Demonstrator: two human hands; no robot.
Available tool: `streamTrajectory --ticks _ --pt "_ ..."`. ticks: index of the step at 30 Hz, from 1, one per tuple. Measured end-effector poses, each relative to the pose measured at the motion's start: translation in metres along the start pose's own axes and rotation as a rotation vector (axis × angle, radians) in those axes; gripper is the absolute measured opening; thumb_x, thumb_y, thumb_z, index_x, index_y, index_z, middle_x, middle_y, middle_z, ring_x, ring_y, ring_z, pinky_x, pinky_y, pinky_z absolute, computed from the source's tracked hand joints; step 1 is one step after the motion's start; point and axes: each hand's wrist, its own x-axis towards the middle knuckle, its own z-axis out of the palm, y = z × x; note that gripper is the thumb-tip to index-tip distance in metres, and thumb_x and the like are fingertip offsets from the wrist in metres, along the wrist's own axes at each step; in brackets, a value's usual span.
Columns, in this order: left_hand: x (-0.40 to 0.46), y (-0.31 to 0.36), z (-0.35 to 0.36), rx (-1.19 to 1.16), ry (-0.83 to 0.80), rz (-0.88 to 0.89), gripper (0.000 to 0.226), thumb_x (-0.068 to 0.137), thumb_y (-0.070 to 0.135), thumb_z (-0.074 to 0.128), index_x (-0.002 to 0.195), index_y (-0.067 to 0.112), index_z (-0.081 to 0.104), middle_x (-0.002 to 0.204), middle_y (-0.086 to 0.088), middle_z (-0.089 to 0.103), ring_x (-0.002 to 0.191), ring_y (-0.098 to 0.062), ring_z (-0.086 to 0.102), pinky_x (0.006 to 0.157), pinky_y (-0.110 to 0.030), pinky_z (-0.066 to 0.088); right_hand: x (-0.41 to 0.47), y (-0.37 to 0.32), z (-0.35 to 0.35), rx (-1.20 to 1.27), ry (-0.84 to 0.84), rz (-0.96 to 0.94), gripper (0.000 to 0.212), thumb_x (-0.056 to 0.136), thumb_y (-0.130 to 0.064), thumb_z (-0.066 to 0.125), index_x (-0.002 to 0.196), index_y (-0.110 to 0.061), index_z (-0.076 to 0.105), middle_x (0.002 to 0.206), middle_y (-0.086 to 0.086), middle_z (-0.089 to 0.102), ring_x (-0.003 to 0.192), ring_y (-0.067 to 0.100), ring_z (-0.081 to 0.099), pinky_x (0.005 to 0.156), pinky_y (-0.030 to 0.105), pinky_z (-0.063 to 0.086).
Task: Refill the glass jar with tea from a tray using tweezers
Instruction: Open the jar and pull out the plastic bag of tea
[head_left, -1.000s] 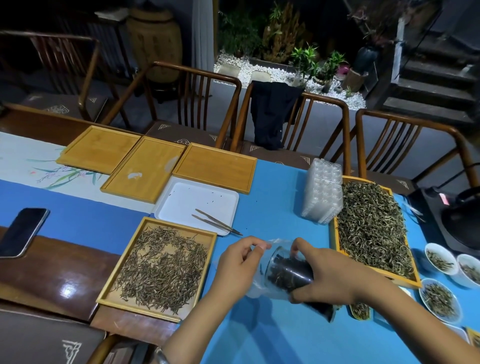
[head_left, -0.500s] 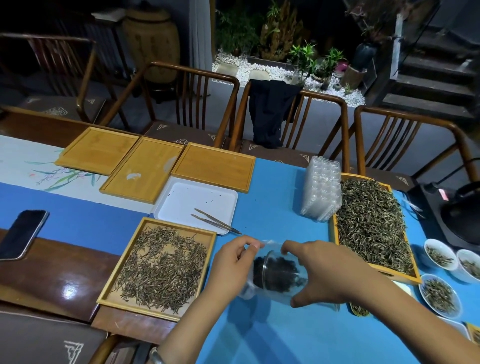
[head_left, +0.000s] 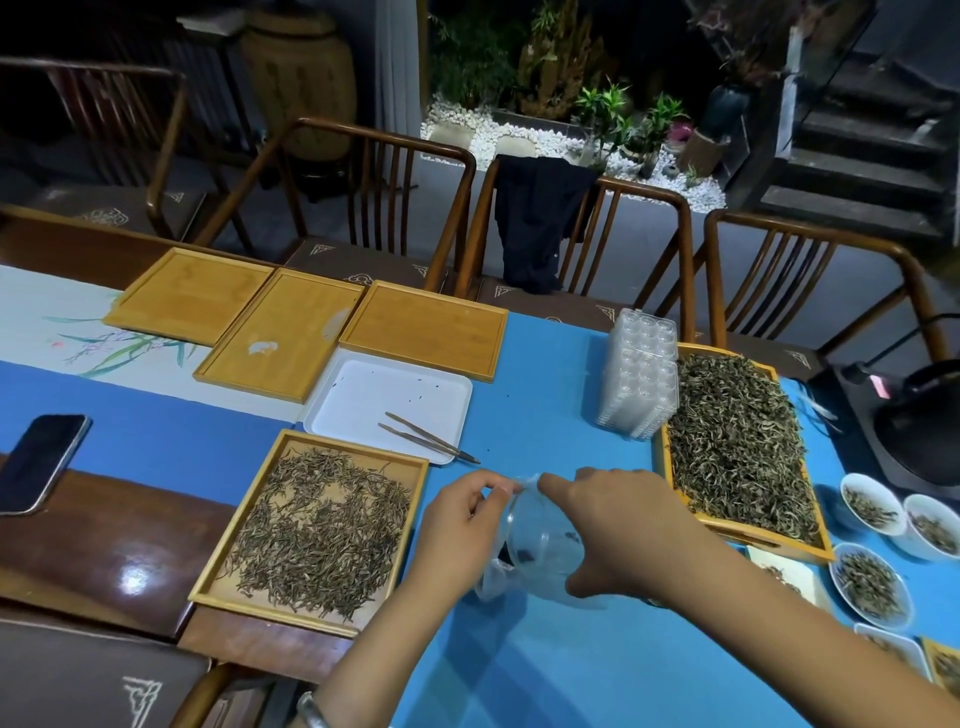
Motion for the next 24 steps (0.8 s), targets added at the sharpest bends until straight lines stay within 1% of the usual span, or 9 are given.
streamTrajectory --ticks 3,6,8,10,12,15,18,21,24 --pt "0.001 -0.001 0.0 -0.01 0.018 -0.01 0.019 0.096 0.025 0.056 0.089 0.032 0.071 0.089 -0.023 0.068 0.069 -0.021 0.054 0.065 -0.036 0.042 0.008 -0.008 -0.005 -0.047 -0.01 -0.017 0.057 0.071 -0.041 0.07 0.117 -0.025 0.041 0.088 0.0 0.049 0.088 0.025 0.061 0.062 0.031 0.034" --pt "0.002 -0.002 -0.003 -0.047 0.026 -0.016 0.019 0.098 0.023 0.055 0.092 0.025 0.073 0.09 -0.021 0.069 0.069 -0.026 0.056 0.067 -0.038 0.045 0.012 -0.006 -0.008 -0.052 -0.018 -0.016 0.055 0.07 -0.042 0.071 0.113 -0.023 0.041 0.085 0.0 0.046 0.088 0.026 0.061 0.062 0.031 0.034" --pt "0.001 -0.005 -0.008 -0.07 0.036 -0.019 0.02 0.098 0.023 0.054 0.092 0.025 0.073 0.089 -0.015 0.071 0.069 -0.028 0.058 0.066 -0.038 0.047 0.013 -0.005 -0.007 -0.021 -0.029 -0.011 0.057 0.068 -0.044 0.072 0.113 -0.024 0.042 0.089 0.001 0.053 0.088 0.025 0.06 0.061 0.031 0.035" --pt "0.001 -0.007 -0.012 -0.077 0.046 -0.023 0.021 0.099 0.023 0.054 0.09 0.029 0.072 0.08 -0.003 0.071 0.059 -0.014 0.051 0.058 -0.026 0.04 0.012 -0.004 -0.005 -0.022 -0.028 -0.006 0.057 0.068 -0.043 0.071 0.113 -0.024 0.042 0.089 0.001 0.055 0.082 0.025 0.058 0.059 0.03 0.036" --pt "-0.001 -0.008 -0.014 -0.097 0.058 -0.033 0.022 0.099 0.022 0.054 0.089 0.029 0.072 0.078 0.014 0.07 0.056 -0.004 0.049 0.056 -0.017 0.039 0.012 -0.002 -0.002 -0.031 -0.009 0.005 0.057 0.068 -0.041 0.071 0.113 -0.024 0.042 0.088 0.001 0.053 0.079 0.026 0.056 0.06 0.03 0.038" --pt "-0.002 -0.008 -0.014 -0.126 0.072 -0.046 0.021 0.099 0.02 0.054 0.092 0.026 0.072 0.091 0.013 0.073 0.062 -0.006 0.051 0.062 -0.023 0.044 0.011 0.005 0.004 0.067 -0.019 0.019 0.069 0.063 -0.05 0.073 0.12 -0.027 0.041 0.1 -0.001 0.059 0.094 0.024 0.06 0.066 0.033 0.046" --pt "-0.002 -0.008 -0.015 -0.117 0.074 -0.041 0.021 0.099 0.02 0.053 0.092 0.025 0.072 0.089 0.013 0.072 0.057 -0.002 0.048 0.061 -0.02 0.041 0.009 0.012 0.011 0.099 0.015 0.031 0.074 0.06 -0.054 0.073 0.122 -0.03 0.04 0.102 -0.003 0.06 0.093 0.022 0.06 0.064 0.032 0.043" --pt "-0.003 -0.008 -0.016 -0.115 0.082 -0.033 0.023 0.099 0.019 0.053 0.09 0.027 0.072 0.082 0.016 0.07 0.057 -0.002 0.048 0.058 -0.017 0.04 0.006 0.026 0.016 0.344 -0.049 0.04 0.082 0.052 -0.064 0.073 0.122 -0.042 0.036 0.104 -0.01 0.06 0.086 0.01 0.057 0.072 0.032 0.05" --pt "-0.003 -0.008 -0.017 -0.13 0.085 -0.035 0.026 0.099 0.017 0.053 0.086 0.03 0.071 0.087 0.018 0.073 0.063 -0.007 0.052 0.062 -0.022 0.043 -0.001 0.038 0.022 0.631 -0.06 0.026 0.089 0.048 -0.067 0.077 0.124 -0.049 0.034 0.105 -0.017 0.058 0.086 0.0 0.058 0.077 0.023 0.05"
